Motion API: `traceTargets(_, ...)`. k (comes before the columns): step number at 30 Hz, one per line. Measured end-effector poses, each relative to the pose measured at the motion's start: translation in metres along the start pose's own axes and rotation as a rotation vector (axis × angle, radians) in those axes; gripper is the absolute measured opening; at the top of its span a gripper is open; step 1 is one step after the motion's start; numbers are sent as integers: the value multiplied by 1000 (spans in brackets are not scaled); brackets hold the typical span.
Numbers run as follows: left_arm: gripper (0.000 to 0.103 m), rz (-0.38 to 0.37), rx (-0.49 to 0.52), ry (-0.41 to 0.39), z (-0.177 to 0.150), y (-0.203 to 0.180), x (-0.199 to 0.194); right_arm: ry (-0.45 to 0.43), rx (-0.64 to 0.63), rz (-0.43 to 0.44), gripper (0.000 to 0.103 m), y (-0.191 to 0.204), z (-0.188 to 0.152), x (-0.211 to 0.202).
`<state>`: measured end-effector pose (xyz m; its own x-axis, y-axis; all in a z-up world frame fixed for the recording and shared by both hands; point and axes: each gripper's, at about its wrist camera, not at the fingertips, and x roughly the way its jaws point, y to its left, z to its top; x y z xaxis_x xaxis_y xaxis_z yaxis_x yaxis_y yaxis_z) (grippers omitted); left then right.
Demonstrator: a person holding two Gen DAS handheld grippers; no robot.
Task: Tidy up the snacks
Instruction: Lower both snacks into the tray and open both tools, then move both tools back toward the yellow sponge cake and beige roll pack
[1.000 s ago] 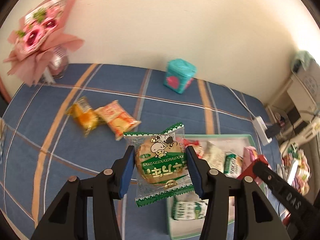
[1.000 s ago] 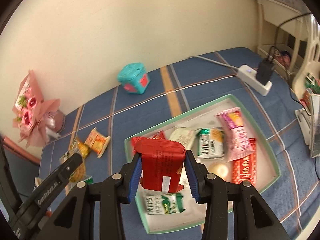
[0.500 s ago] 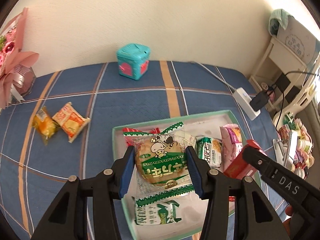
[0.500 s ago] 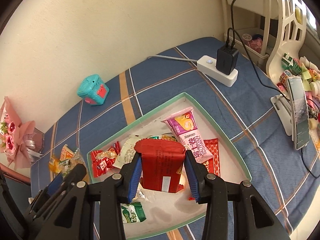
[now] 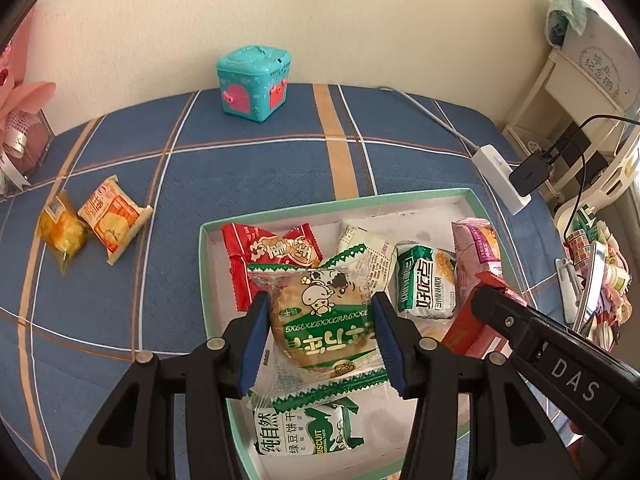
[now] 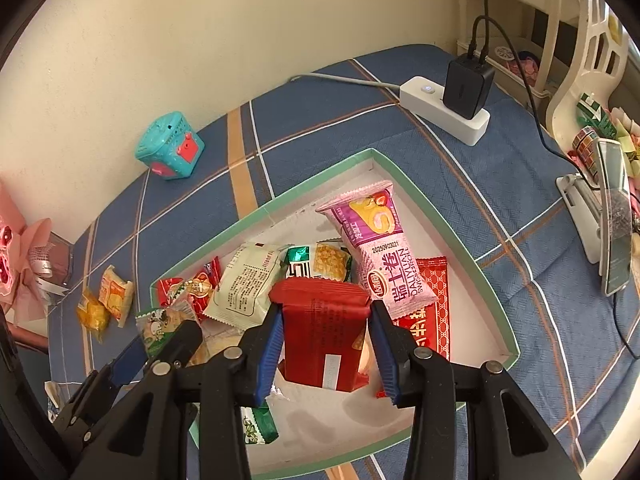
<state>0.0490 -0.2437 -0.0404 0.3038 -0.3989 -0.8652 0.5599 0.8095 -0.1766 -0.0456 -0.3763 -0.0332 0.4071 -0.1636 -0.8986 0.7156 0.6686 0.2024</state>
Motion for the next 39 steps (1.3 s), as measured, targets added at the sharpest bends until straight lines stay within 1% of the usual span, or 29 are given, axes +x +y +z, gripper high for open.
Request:
traceTargets(4,53,-9,-10,6,0,2,1,16,5,-1,47,0,0,4)
traceTargets(6,57,-5,-16,7,0,3,0,21,12,-5,48,-1,1,6)
traceTargets(7,61,-1,-20,6,0,5,0,21,17,-9,48,-2,1,6)
traceTargets(8,64,-5,-24,6,0,6,-1,21,24,-11,50,-4,1,6)
traceTargets(10,67,-24,-40,11,0,9,-2,17,40,-6,54,-7,2,5)
traceTargets(13,67,-24,-53,20,0,12,-4,13,52,10,57,-9,2,3)
traceTargets(17,68,-19,-79,36,0,18,-10,13,48,-9,63,-9,2,2)
traceTargets(18,70,-15,-86,40,1,20,-11,15,45,-14,64,-9,2,2)
traceTargets(20,74,2,-102,42,1,25,-13,20,42,-22,67,-9,1,2)
traceTargets(21,74,13,-114,39,1,29,-15,22,38,-26,70,-8,1,2)
traceTargets(28,75,68,-224,34,-1,70,-20,28,1,-42,73,0,-2,2)
traceTargets(29,75,76,-235,33,-1,74,-21,27,-8,-43,75,2,-2,1)
traceTargets(31,76,94,-256,28,-1,85,-23,24,-27,-45,76,7,-3,1)
traceTargets(32,81,102,-262,28,-2,90,-24,22,-37,-50,77,9,-4,0)
traceTargets(33,88,113,-268,25,-2,97,-25,20,-45,-54,78,11,-5,0)
traceTargets(35,88,128,-275,13,0,106,-26,19,-58,-57,81,15,-6,0)
traceTargets(37,89,153,-272,0,0,115,-29,16,-72,-58,87,18,-7,0)
traceTargets(38,90,164,-269,-5,-1,118,-29,13,-79,-59,90,20,-8,0)
traceTargets(39,94,181,-266,-9,-1,123,-30,10,-87,-59,90,21,-8,0)
